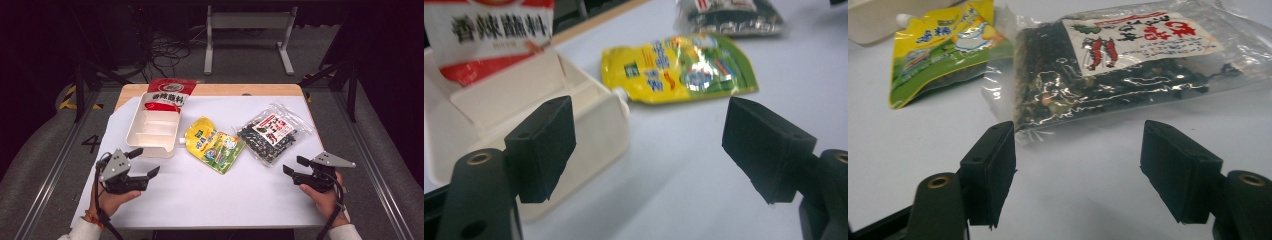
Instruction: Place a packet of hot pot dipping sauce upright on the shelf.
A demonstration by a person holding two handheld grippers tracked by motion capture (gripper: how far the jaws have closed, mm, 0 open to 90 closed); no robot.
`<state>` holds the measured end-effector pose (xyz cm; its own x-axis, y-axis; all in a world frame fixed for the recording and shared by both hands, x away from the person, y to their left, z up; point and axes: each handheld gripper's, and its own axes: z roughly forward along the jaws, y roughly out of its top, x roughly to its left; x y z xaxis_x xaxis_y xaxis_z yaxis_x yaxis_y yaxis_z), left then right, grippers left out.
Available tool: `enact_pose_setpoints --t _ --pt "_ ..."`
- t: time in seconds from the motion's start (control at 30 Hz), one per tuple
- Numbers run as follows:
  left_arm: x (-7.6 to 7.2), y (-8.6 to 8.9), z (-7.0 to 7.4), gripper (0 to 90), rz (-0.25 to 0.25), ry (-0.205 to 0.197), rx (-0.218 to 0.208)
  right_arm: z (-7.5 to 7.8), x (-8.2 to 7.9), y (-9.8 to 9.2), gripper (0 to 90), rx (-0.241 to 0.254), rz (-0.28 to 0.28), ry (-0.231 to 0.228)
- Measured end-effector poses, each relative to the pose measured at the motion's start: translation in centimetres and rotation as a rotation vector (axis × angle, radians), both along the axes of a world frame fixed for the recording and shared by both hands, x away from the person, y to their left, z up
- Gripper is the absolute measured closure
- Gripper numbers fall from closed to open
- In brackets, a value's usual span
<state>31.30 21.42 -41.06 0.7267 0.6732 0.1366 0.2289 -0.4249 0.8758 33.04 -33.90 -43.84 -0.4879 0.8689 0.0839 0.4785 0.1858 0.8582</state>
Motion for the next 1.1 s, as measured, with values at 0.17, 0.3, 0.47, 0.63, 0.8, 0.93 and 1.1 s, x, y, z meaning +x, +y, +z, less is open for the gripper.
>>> enact_pose_setpoints --t 0.17,0.3,0.47,0.63,0.8,0.93,1.1 --pt "-1.3 -0.9 -2.1 20.0 -0.041 0.069 0.045 -0.1 0.8 0.0 30.5 0.03 -0.034 0.027" --pt "-1.7 -1.0 -3.1 19.0 -0.071 0.108 0.042 0.0 1.3 1.2 29.5 0.024 -0.031 0.03" --pt "-1.5 -1.2 -3.7 18.8 -0.086 0.142 0.05 0.6 0.9 3.1 38.6 0.043 0.073 0.01" --pt "-1.3 -1.5 -3.9 18.7 -0.1 0.154 0.06 1.0 0.7 5.3 43.9 0.037 0.186 -0.007" --pt "-1.3 -1.8 -4.0 18.7 -0.112 0.163 0.073 0.1 1.5 6.8 58.6 -0.044 0.202 0.028" --pt "-1.0 -1.7 -4.2 18.7 -0.129 0.184 0.045 -0.5 1.7 6.5 84.3 -0.082 0.213 0.048" --pt "-0.8 -1.5 -4.2 19.1 -0.129 0.196 0.031 -0.6 1.5 5.7 90.0 -0.085 0.236 0.072"
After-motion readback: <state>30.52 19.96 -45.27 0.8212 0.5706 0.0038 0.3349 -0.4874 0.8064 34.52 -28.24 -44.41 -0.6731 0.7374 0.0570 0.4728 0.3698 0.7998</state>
